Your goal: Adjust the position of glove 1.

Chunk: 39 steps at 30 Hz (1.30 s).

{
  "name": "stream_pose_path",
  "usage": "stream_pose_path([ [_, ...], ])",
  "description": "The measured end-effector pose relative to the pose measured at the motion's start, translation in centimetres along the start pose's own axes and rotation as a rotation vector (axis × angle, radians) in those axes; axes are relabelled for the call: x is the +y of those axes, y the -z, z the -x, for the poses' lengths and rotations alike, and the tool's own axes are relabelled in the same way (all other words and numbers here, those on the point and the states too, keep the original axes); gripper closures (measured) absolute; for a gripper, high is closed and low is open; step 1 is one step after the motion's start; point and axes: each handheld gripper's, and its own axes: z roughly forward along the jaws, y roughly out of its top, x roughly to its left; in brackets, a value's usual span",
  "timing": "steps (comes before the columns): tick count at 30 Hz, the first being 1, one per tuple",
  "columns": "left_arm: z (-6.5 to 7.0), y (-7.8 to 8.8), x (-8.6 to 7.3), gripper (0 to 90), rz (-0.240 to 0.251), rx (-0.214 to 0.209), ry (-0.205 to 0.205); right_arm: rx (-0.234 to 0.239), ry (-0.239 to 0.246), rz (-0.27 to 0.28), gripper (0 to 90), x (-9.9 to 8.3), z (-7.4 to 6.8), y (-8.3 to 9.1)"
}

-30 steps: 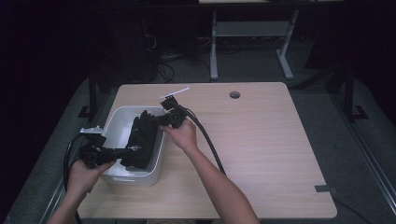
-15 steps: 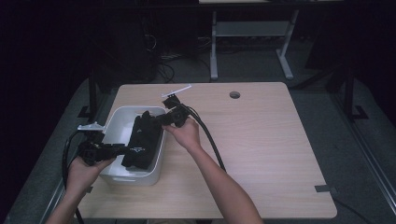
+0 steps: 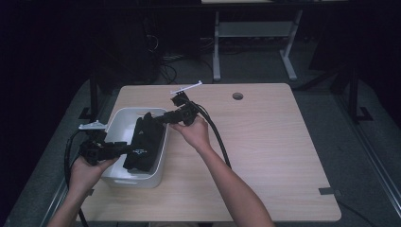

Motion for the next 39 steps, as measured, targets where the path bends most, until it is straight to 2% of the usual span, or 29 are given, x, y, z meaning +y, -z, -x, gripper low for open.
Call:
stream_pose_path([
  [10, 0.7, -0.1, 0.7, 54.6, 0.023, -0.01, 0.0, -0.012, 0.008, 0.015, 48.2, 0.2, 0.3, 1.7],
  [14, 1.2, -0.2, 1.1, 51.8, 0.029, -0.018, -0.019, -0.024, 0.015, 0.023, 44.8, 0.2, 0.4, 2.4],
  [21, 2.1, -0.4, 1.7, 45.1, 0.04, -0.028, -0.023, -0.042, 0.017, 0.037, 40.1, 0.2, 0.7, 3.7],
  [28, 2.9, -0.7, 2.4, 41.7, 0.04, -0.037, -0.041, -0.055, 0.011, 0.045, 37.9, -0.1, 1.1, 4.7],
  [39, 4.1, -1.1, 3.0, 30.4, 0.052, -0.055, -0.062, -0.085, 0.005, 0.074, 33.7, -0.4, 1.8, 6.9],
])
